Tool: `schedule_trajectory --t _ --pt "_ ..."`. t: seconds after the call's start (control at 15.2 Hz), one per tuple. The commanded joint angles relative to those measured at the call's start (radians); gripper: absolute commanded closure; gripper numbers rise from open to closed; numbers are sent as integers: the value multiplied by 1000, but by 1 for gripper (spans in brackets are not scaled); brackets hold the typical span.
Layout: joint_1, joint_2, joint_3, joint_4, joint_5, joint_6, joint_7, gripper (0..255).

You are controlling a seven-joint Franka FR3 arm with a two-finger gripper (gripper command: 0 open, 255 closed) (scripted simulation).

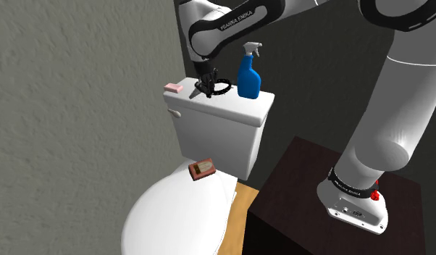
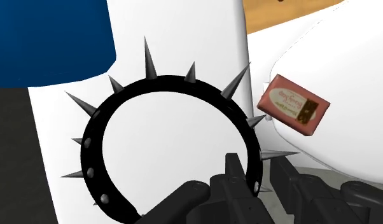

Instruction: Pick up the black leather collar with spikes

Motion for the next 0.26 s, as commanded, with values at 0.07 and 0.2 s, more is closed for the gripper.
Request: schedule_trajectory --t 0.07,0.2 --pt "0 -10 1 30 5 -39 -9 255" --pt "0 -10 1 31 5 -40 -9 255"
